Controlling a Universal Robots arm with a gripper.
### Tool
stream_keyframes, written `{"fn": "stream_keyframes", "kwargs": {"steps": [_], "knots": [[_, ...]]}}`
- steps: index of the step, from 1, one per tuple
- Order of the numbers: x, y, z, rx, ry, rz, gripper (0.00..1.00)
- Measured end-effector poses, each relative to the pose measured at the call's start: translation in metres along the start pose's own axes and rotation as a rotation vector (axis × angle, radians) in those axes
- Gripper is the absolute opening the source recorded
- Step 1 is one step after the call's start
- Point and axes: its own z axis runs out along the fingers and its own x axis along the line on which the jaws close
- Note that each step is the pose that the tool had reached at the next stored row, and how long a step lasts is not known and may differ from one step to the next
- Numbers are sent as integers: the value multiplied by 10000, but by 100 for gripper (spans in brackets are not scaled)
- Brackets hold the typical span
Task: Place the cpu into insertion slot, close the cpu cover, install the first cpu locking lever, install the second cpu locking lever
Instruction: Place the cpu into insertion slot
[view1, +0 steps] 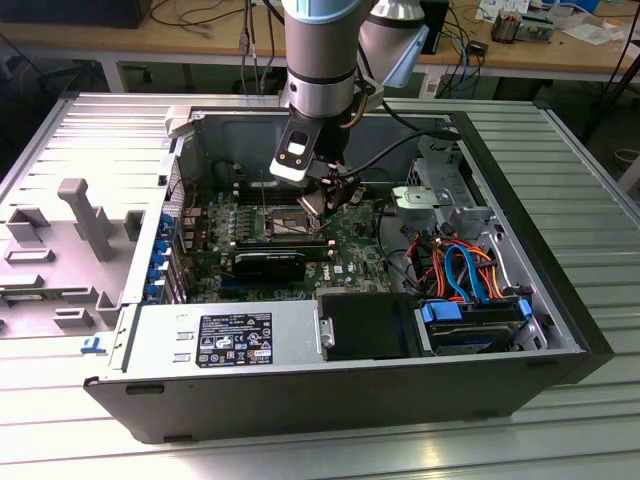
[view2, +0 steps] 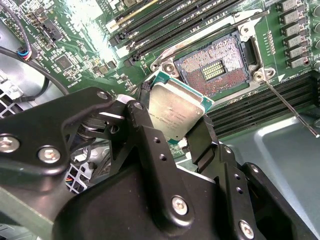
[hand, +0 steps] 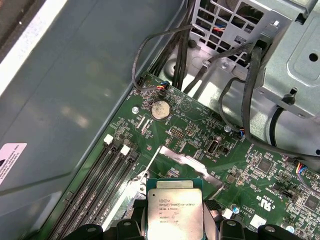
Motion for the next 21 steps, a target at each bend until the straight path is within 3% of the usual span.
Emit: {"fn": "stream_keyframes", "kwargs": {"steps": [21], "knots": [[0, 0, 5, -3, -13, 155, 54]]}}
